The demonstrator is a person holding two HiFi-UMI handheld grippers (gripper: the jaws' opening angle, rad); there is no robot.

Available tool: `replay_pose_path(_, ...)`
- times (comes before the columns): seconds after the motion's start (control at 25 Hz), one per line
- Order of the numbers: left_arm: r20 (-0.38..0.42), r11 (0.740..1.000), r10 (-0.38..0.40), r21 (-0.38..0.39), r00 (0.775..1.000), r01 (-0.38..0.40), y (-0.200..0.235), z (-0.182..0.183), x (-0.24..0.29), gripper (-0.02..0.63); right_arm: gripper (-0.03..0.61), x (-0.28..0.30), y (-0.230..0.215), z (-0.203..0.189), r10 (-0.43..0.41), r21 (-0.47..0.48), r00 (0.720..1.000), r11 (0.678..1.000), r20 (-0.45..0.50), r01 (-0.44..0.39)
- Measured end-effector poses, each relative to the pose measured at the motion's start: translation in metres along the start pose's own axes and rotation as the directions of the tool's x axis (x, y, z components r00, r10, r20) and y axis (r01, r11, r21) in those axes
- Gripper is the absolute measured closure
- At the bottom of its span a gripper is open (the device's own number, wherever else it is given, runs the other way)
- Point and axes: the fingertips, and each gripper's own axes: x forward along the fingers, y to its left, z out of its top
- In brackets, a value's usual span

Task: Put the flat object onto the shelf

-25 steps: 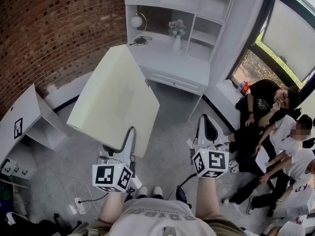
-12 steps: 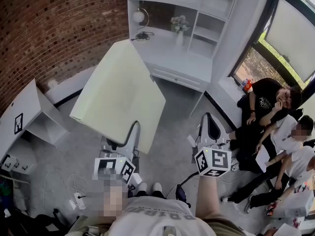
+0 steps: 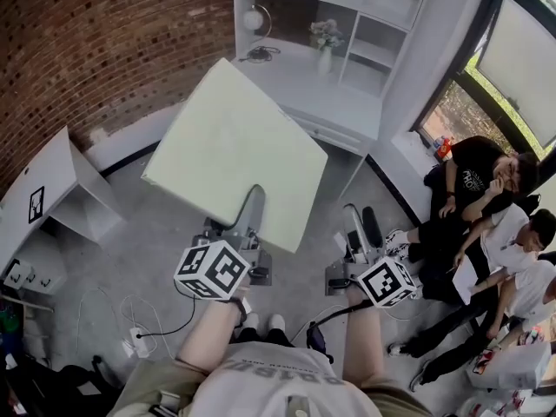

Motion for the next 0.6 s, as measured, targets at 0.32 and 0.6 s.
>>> replay_pose_path(0.32, 0.046, 0.978, 0.001, -0.207, 0.999, 0.009, -0.012, -0.012, 0.011, 0.319, 0.069, -0.016, 0.002, -0.071, 0.173, 0.418, 0.979, 0.901, -0.104, -0.115)
replay_pose_path(0.6, 0.046, 0.958, -0.031, -0.285, 0.998, 0.043, -0.033, -0.024, 0.017, 0.319, 0.054, -0.001, 0.015, -0.076, 0.278, 0.576, 0.958, 0.796, -0.078, -0.184)
